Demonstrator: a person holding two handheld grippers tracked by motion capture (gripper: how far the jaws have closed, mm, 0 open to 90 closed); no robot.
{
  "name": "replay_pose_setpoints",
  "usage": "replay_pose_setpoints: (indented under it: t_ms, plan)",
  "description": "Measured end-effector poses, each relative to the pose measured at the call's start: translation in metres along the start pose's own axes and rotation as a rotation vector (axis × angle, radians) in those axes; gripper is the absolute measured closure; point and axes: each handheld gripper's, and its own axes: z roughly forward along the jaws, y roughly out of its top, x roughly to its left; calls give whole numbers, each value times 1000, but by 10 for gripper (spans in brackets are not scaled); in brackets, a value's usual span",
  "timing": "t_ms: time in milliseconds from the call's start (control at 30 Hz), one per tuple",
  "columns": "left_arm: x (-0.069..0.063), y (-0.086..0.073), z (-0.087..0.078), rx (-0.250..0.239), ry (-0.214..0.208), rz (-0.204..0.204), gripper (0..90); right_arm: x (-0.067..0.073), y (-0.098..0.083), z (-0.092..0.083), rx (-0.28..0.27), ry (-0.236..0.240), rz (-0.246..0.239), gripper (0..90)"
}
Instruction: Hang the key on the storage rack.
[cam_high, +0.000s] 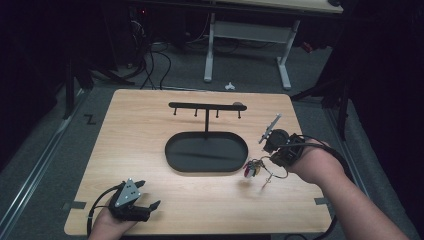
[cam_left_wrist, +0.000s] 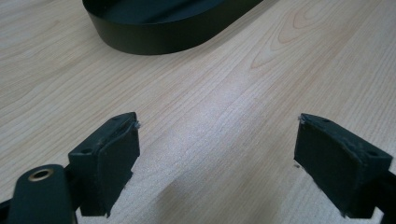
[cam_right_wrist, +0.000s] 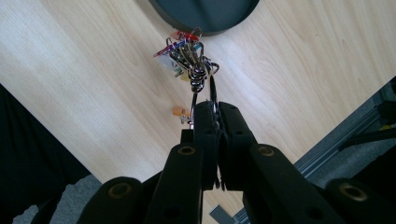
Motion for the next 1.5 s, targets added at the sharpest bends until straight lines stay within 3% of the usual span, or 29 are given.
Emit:
replay_pose_setpoints:
  t_ms: [333,500,1067,1233,1500]
  plan:
    - [0,0,-1,-5,3,-3,146,-2,20,-7,-17,-3,-13,873]
    - [0,0,-2,-4,1,-2,146,-4,31,-8,-26,-30,-22,873]
    - [0,-1,-2,-2,-1,-1,146,-17,63,-7,-36,-33,-31,873]
    - [0,0,-2,-3,-1,-1,146,-20,73,-9,-46,-34,-10,873]
    - [1,-1,-3,-7,1,-2,146,-24,89,-12,-66,-36,-26,873]
